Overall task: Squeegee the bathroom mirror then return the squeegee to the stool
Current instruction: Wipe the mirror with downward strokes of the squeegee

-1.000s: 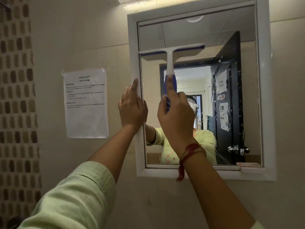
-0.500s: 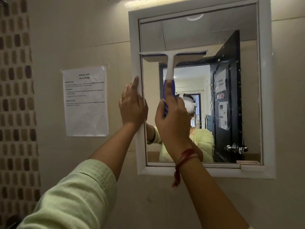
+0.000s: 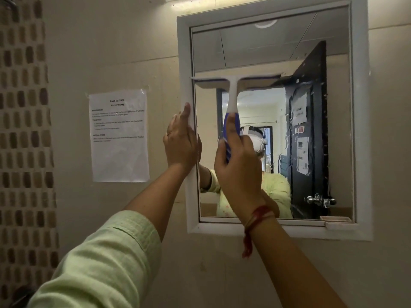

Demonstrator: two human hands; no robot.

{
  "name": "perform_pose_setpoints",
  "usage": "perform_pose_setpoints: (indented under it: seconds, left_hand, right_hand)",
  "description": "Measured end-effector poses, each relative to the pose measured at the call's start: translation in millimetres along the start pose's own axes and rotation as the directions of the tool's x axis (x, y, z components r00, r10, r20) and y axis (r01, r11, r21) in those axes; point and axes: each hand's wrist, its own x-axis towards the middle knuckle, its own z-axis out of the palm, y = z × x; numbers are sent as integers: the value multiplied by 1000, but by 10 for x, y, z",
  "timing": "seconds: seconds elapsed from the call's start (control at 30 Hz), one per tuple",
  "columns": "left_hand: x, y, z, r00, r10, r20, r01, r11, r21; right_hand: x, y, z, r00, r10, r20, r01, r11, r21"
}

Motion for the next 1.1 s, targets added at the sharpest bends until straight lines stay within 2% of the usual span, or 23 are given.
perform_pose_setpoints:
  seconds: [0.13, 0.3, 0.5, 0.6, 0.8, 0.97, 1.1]
  left_hand:
    - [0, -5, 0, 1000, -4, -2, 4, 999, 33]
    - [4, -30, -51, 999, 28, 31, -31, 995, 95]
    - [80, -122, -162, 981, 15, 194, -69, 959, 274]
    - [104, -138, -233, 960, -15, 281, -67, 957, 282]
    - [228, -116, -433, 864, -80, 497, -90, 947, 309]
    - [339, -126, -537, 732, -93, 675, -71, 975, 212]
    - [382, -86, -598, 660, -157, 735, -60, 964, 259]
  right_hand:
    - [97, -7, -29, 1000, 9, 23, -9, 1000, -21]
    - [-418, 61, -33, 998, 21, 66, -22, 1000, 20]
    - [-224, 8, 28, 1000, 12, -29, -11, 1000, 29]
    - [-129, 25, 45, 1000, 29, 6, -29, 999, 25]
    - [-589, 71, 24, 999, 26, 33, -27, 999, 23]
    - [-314, 4, 33, 1000, 29, -8, -28, 999, 46]
    - [-240, 40, 45, 999, 45, 9, -45, 999, 19]
